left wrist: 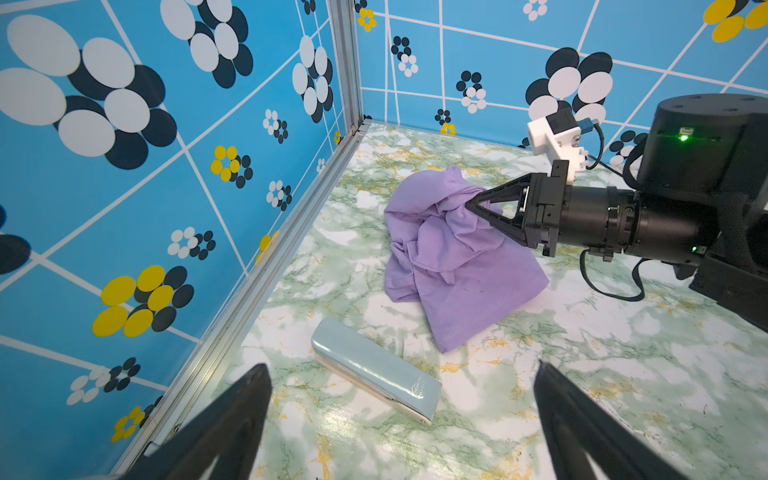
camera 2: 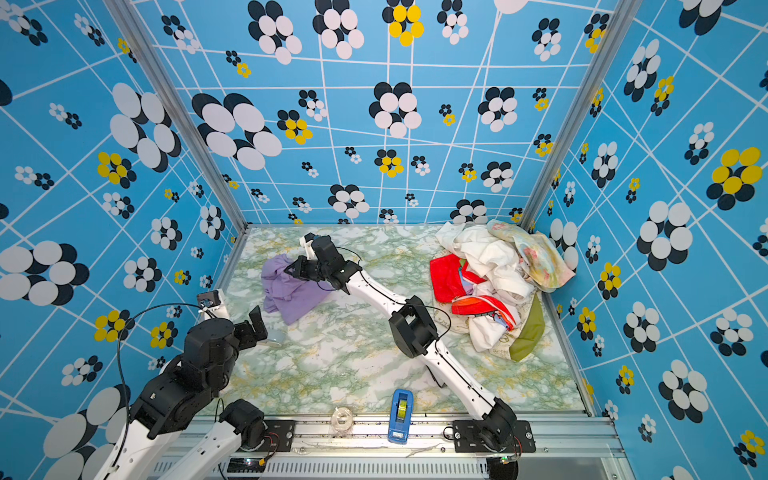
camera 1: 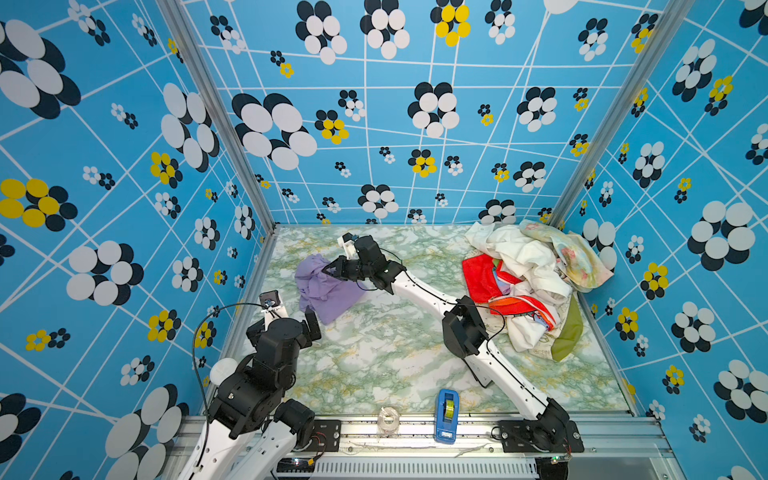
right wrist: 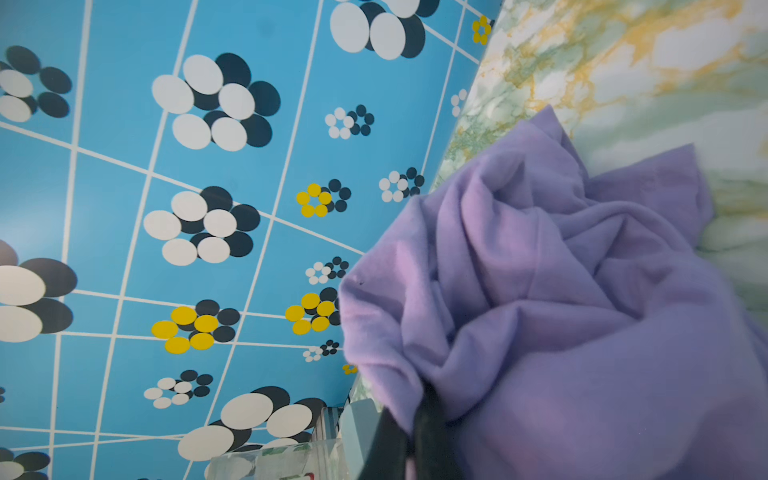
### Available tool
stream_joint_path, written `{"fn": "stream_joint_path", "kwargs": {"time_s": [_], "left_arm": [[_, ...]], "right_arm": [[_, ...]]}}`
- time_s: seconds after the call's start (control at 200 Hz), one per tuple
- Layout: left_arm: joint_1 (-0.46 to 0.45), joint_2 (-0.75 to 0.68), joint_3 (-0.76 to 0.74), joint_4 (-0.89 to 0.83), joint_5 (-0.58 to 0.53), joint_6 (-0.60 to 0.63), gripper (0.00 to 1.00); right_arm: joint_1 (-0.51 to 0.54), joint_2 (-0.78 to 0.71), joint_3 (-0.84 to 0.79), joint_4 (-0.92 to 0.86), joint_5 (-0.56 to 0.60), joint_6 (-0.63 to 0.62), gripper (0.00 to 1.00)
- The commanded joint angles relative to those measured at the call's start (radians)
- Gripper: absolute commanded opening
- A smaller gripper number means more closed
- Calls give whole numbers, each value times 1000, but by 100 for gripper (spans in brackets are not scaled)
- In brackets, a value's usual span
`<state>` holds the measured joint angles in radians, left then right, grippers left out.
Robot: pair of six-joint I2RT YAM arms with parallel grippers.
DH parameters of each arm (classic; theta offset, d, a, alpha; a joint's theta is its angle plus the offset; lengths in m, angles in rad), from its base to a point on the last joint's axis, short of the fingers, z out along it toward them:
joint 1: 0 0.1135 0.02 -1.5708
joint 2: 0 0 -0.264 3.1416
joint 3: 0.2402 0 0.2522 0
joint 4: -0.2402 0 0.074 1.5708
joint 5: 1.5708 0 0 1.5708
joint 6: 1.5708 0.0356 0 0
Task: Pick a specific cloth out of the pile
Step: 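Carry the lavender cloth away from the pile and lower it onto the table, then open the right gripper to release the lavender cloth and lift away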
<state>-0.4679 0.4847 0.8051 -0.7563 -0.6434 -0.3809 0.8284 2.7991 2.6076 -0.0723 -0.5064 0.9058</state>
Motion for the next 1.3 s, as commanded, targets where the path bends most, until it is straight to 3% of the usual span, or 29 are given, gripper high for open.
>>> {"fn": "stream_joint_path", "kwargs": {"time_s": [0.0,0.245,0.435,0.705,0.84,0.92,1.164,1.294], "left_arm": [[-6,-8,-13,6,7,15,100],[-6,-2,-6,4,23,7,100],[-5,-1,6,-12,31,-5,100],[-5,-6,16,-26,43,-26,99],[-7,-8,21,-34,42,-29,99],[-6,-12,23,-37,40,-29,99],[-8,-15,25,-34,42,-25,99],[-7,-15,40,-22,39,-6,99]], "right_arm": [[8,13,-27,-59,0,-15,14],[12,33,-32,-114,6,-26,43],[12,21,-33,-136,0,-49,50],[12,-74,-45,-91,-94,-85,65],[12,-139,-116,15,-126,-67,79],[14,-174,-156,72,-136,-62,95],[12,-243,-173,97,-152,-75,99],[10,-308,-201,28,-141,-157,99]]}}
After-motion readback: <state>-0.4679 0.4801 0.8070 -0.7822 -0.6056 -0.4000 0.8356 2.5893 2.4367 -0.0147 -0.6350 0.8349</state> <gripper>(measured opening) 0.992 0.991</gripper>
